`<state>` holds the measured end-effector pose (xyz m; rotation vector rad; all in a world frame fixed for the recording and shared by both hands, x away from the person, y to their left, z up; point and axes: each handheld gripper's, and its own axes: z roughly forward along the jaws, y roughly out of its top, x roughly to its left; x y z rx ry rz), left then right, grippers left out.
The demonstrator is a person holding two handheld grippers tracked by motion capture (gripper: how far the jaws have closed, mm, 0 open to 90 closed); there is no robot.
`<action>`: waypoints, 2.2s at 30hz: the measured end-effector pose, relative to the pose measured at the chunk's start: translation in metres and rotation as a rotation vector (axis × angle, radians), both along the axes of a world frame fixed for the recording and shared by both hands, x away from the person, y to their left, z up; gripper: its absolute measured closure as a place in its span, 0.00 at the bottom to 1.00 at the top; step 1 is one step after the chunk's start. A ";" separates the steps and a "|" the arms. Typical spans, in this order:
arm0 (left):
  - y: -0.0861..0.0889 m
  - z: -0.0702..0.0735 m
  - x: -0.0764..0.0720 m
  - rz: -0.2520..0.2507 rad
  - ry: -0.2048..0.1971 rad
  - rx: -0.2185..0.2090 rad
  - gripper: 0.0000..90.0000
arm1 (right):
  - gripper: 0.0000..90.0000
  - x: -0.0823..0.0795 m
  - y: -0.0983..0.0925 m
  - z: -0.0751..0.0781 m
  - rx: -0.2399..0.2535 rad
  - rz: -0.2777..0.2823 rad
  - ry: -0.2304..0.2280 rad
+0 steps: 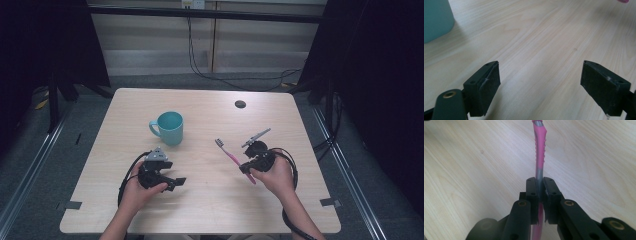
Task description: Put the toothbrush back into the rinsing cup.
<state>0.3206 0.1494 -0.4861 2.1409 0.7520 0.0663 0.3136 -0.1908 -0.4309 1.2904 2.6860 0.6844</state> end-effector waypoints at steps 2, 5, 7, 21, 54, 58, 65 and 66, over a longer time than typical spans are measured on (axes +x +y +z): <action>-0.003 0.002 0.001 -0.005 -0.009 0.008 0.18 | 0.94 0.000 0.001 0.001 -0.001 0.009 -0.009; -0.006 0.005 0.003 -0.011 -0.011 0.014 0.18 | 0.94 0.000 0.004 0.001 0.013 0.006 -0.012; -0.008 0.008 0.004 -0.013 -0.014 0.016 0.18 | 0.94 0.001 0.005 0.001 0.019 0.010 -0.020; -0.019 0.023 0.015 -0.011 -0.037 0.018 0.19 | 0.94 0.003 0.012 0.002 0.054 -0.008 -0.062; -0.041 0.054 0.038 0.012 -0.035 -0.041 0.19 | 0.94 -0.001 0.024 0.002 0.159 -0.028 -0.137; -0.043 0.057 0.038 0.026 -0.032 -0.062 0.19 | 0.94 -0.001 0.026 0.002 0.172 -0.022 -0.151; -0.044 0.060 0.041 0.034 -0.024 -0.073 0.19 | 0.94 -0.001 0.029 0.002 0.188 -0.022 -0.155; -0.045 0.061 0.041 0.039 -0.021 -0.078 0.19 | 0.94 -0.001 0.030 0.002 0.188 -0.021 -0.158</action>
